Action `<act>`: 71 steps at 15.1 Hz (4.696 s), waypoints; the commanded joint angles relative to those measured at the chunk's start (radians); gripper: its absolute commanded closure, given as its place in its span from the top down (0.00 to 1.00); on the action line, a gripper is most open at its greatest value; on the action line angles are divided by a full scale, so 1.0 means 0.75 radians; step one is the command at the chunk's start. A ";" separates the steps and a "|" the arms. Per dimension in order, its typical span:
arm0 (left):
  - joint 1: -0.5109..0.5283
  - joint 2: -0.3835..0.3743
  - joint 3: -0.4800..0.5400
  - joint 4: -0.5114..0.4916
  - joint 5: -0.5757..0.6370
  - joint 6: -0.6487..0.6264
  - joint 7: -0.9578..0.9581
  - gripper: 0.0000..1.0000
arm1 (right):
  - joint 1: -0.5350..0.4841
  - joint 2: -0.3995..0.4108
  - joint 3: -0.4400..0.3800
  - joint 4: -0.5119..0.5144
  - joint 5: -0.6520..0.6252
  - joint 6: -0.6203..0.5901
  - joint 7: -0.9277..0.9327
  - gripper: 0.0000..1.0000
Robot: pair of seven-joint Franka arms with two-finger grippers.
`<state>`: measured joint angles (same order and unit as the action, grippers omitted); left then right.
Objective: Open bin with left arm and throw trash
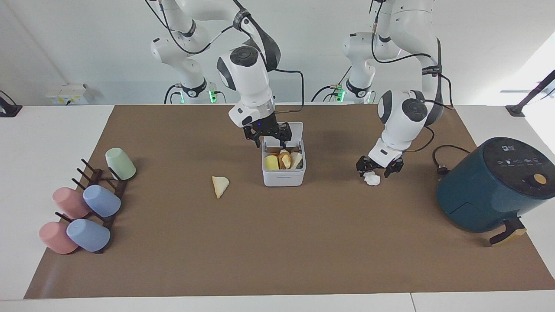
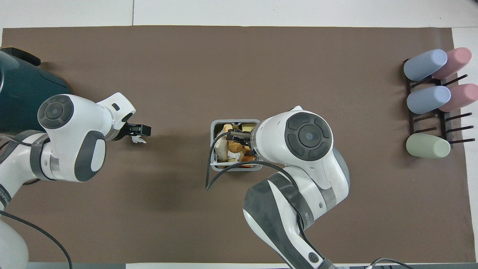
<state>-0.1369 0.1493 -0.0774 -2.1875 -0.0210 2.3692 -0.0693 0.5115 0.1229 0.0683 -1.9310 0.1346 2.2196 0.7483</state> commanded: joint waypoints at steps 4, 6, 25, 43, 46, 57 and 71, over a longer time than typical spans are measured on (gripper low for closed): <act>0.015 0.038 -0.005 -0.033 -0.025 0.115 0.008 0.72 | -0.086 -0.047 -0.017 0.000 -0.110 -0.033 -0.110 1.00; 0.015 0.048 -0.005 -0.031 -0.025 0.124 0.023 0.40 | -0.201 -0.082 -0.019 0.000 -0.112 -0.077 -0.303 1.00; -0.384 0.032 -0.022 0.573 -0.273 -0.396 -0.568 0.00 | -0.549 -0.086 -0.011 -0.102 -0.110 -0.078 -0.902 1.00; -0.658 0.079 -0.017 0.370 -0.266 -0.122 -0.538 0.00 | -0.439 0.047 -0.009 -0.428 -0.108 0.374 -1.811 1.00; -0.674 0.077 -0.017 0.356 -0.264 -0.118 -0.538 0.00 | -0.435 0.077 -0.009 -0.436 -0.106 0.413 -1.846 1.00; -0.638 0.059 -0.007 0.427 -0.264 -0.250 -0.546 1.00 | -0.422 0.127 -0.007 -0.426 -0.092 0.487 -1.871 0.00; -0.280 -0.023 -0.003 0.730 -0.248 -0.637 -0.523 1.00 | -0.361 -0.149 -0.005 -0.265 -0.089 -0.022 -1.326 0.00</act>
<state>-0.4105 0.1655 -0.0735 -1.6470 -0.2025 1.9433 -0.4841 0.2125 0.0371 0.0605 -2.1740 0.0591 2.2807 -0.3300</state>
